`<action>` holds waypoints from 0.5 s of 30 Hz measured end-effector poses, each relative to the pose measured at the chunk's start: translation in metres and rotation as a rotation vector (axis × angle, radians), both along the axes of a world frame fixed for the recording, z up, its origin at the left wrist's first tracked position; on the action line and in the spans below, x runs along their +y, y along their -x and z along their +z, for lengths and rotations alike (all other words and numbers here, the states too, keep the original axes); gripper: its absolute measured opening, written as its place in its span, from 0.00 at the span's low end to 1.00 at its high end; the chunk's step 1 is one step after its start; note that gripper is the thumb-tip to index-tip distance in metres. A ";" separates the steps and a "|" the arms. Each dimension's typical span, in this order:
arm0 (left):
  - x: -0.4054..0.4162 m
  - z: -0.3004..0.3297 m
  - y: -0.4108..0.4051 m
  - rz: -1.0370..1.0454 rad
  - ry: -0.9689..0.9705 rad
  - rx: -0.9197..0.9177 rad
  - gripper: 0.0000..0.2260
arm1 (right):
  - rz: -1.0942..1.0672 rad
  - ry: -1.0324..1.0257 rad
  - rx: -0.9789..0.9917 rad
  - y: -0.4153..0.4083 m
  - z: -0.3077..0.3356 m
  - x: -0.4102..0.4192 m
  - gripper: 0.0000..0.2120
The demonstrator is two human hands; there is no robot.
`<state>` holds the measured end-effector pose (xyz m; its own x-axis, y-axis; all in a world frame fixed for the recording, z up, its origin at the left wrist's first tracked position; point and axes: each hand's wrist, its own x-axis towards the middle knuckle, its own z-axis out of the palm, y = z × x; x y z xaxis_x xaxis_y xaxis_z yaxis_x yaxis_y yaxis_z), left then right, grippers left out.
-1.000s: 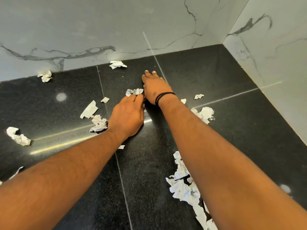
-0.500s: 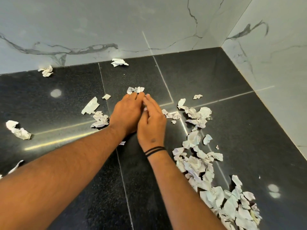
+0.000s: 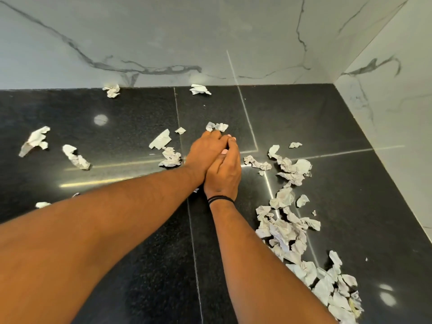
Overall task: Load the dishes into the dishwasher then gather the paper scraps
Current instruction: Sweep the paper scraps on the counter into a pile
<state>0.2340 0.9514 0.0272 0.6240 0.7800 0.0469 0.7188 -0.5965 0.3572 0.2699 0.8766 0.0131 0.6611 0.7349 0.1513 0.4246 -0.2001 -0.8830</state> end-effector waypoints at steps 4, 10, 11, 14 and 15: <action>0.005 0.019 0.012 0.026 0.068 -0.003 0.12 | 0.005 0.002 -0.007 0.000 0.000 0.000 0.23; 0.009 0.036 0.067 0.441 -0.049 -0.312 0.18 | 0.013 0.021 -0.057 0.000 -0.003 0.001 0.22; 0.010 0.035 0.083 0.505 -0.071 -0.286 0.19 | 0.016 0.018 -0.063 0.000 -0.004 0.001 0.21; 0.012 0.025 0.134 0.581 -0.127 -0.145 0.18 | 0.020 0.028 -0.083 -0.002 -0.005 0.000 0.18; 0.011 0.018 0.149 0.578 -0.139 -0.087 0.18 | 0.019 0.031 -0.091 -0.001 -0.004 0.000 0.17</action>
<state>0.0853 0.9624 0.0456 0.0894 0.9747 0.2047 0.9124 -0.1625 0.3756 0.2707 0.8768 0.0089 0.6313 0.7526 0.1871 0.5072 -0.2182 -0.8337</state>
